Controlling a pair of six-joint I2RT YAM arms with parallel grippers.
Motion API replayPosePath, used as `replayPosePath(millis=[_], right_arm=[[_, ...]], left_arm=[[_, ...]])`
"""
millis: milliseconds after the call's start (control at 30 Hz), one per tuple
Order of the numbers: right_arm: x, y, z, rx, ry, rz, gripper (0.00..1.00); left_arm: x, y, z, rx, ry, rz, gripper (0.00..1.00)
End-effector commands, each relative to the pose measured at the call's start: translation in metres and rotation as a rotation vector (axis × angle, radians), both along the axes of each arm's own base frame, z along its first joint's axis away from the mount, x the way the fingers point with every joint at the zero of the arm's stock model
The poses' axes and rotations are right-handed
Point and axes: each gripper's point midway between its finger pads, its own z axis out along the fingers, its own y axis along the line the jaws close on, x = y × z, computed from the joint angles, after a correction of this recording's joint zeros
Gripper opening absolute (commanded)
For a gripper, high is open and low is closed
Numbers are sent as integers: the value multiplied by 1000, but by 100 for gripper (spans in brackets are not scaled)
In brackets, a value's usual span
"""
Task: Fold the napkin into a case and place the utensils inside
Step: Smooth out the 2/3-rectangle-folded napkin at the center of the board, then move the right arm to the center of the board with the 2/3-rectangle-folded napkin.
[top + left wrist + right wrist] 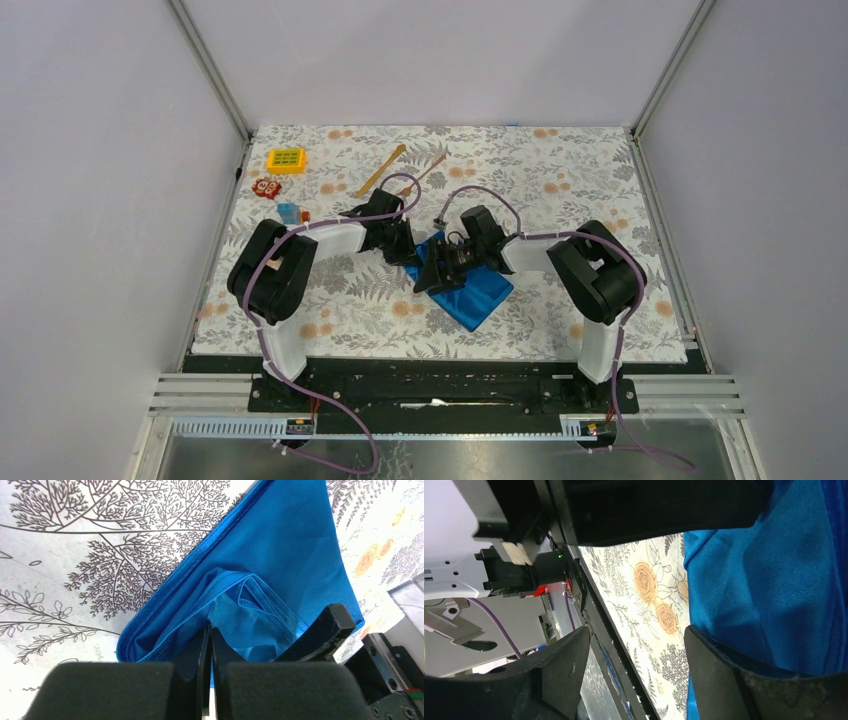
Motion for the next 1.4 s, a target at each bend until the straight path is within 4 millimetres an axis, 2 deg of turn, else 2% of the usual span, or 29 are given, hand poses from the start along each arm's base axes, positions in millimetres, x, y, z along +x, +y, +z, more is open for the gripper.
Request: replayPosePath(millis=[0, 200, 333, 467, 533, 567, 633, 700, 767, 867, 933, 1000, 1067, 1133, 1233, 1367], right_arm=[[-12, 0, -5, 59, 14, 37, 76], [-49, -20, -14, 87, 102, 13, 77], [-75, -37, -7, 110, 116, -2, 77], [-103, -57, -7, 93, 150, -14, 78], [-104, -65, -3, 63, 140, -38, 78], [-101, -69, -1, 39, 128, -53, 78], [-81, -79, 13, 13, 73, -106, 79], [-49, -97, 28, -7, 19, -215, 81], [-9, -124, 36, -75, -68, -345, 85], [29, -162, 26, -274, -89, -493, 85], [48, -173, 23, -352, -100, -526, 85], [65, -181, 17, -418, -117, -552, 84], [78, -187, 11, -466, -138, -567, 80], [82, -185, 6, -463, -149, -545, 76], [78, -180, -5, -445, -130, -514, 64], [61, -174, -24, -402, -76, -505, 47]], left_arm=[[-1, 11, -24, 53, 4, 11, 5], [-4, 16, -33, 72, 20, 14, 4], [-5, 18, -35, 83, 25, 11, 3], [-2, 16, -29, 83, 18, -5, 4], [1, 12, -20, 65, 12, -21, 8], [3, 8, -12, 52, 4, -30, 12], [7, 0, 6, 22, -15, -54, 21], [10, -9, 27, 2, -47, -78, 33], [14, -19, 51, -26, -80, -103, 39], [17, -26, 78, -44, -119, -115, 44], [18, -25, 85, -38, -134, -109, 44], [15, -21, 80, -25, -122, -101, 41], [9, -19, 66, -16, -83, -98, 30], [3, -21, 50, -19, -44, -102, 22], [3, -23, 27, -9, -18, -96, 18], [16, -18, -3, 64, -15, -65, 15]])
